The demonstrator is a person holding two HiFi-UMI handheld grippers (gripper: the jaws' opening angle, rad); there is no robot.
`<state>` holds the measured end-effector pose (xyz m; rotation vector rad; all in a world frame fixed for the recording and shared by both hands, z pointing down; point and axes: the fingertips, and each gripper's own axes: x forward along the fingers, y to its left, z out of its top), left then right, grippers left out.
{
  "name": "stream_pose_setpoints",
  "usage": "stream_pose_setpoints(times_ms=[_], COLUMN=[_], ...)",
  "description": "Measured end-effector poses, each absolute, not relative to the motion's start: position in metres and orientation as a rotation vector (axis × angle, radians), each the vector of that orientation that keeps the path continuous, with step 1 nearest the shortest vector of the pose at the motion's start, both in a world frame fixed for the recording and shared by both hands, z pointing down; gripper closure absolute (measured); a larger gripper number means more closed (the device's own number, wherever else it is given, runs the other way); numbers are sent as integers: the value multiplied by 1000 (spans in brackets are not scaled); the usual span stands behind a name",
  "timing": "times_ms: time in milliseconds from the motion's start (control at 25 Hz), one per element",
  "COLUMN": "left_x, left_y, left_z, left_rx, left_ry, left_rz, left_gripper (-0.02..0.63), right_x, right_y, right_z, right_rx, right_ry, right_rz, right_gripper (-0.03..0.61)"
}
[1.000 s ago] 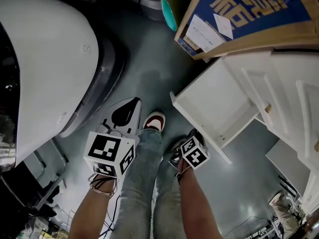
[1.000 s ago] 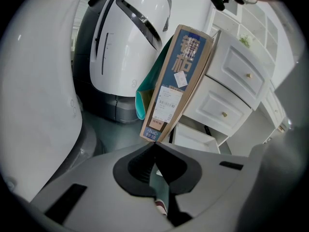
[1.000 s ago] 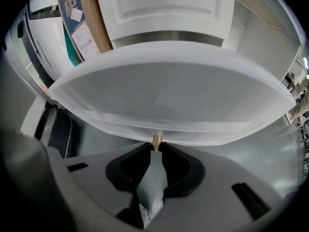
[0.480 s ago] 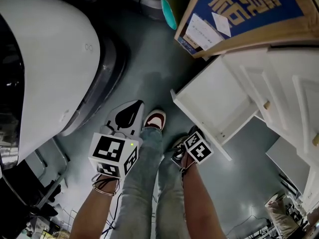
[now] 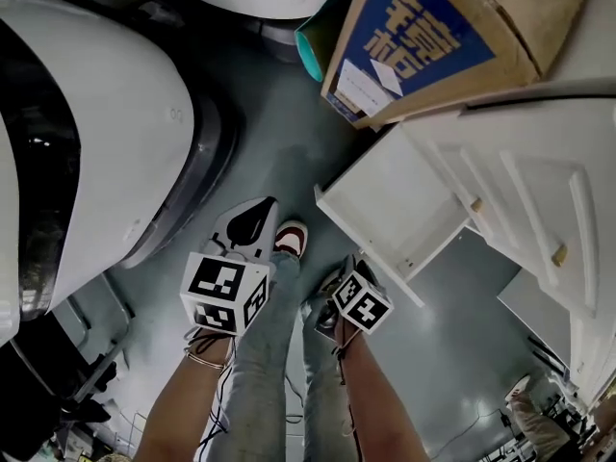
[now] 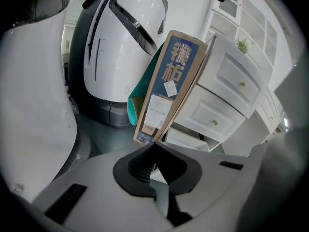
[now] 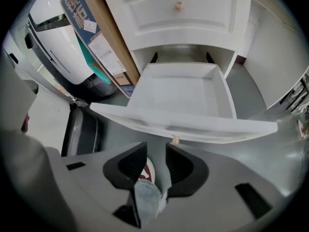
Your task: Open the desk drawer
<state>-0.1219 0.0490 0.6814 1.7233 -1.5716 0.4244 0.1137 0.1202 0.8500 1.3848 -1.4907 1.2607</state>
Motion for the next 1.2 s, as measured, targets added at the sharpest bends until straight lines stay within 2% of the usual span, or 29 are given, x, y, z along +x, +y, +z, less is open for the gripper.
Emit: stream_pose_setpoints(times_ms=[280, 720, 1200], left_x=[-104, -74, -48], left_y=[23, -1, -38], left_z=[649, 591, 582], left_rx=[1760, 1816, 1876], left_ry=[-1564, -1513, -1450], left_rz=[394, 408, 415], left_gripper=[595, 595, 595], right_x=[108, 157, 196], right_y=[97, 34, -45], right_z=[792, 704, 693], right_rx=[1365, 1536, 1587], right_ry=[-1554, -1576, -1590], right_rz=[1231, 1197, 1065], right_gripper=[446, 439, 423])
